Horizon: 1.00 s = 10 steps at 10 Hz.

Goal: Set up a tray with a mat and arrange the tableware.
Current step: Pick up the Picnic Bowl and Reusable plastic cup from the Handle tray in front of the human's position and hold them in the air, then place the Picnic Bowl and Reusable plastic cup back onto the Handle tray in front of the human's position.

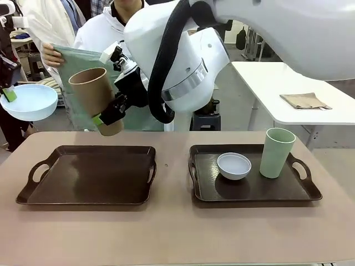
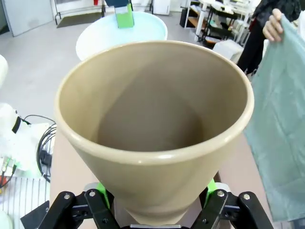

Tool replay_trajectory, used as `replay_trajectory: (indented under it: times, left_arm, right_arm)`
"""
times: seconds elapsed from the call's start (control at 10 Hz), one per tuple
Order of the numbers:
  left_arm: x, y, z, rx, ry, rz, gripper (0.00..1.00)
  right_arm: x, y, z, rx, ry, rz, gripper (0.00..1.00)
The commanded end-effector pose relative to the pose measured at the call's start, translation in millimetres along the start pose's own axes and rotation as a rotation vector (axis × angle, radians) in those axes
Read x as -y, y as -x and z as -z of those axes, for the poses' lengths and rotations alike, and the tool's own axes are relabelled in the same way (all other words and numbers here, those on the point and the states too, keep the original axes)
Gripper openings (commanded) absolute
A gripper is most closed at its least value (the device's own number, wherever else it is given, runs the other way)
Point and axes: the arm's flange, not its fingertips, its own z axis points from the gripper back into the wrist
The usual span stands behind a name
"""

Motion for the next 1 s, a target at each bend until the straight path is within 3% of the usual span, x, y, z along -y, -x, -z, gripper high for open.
replay_trajectory:
  times: [0.0, 0.9]
  left_arm:
    - [4.9, -1.8, 2.2, 0.025, -0.001, 0.009, 0.0]
    - [4.9, -1.8, 2.2, 0.025, -0.001, 0.009, 0.0]
  right_arm:
    - [1.5, 2.4, 4.4, 0.005, 0.003, -0.006, 0.03]
    - [1.5, 2.4, 4.4, 0.005, 0.003, -0.006, 0.03]
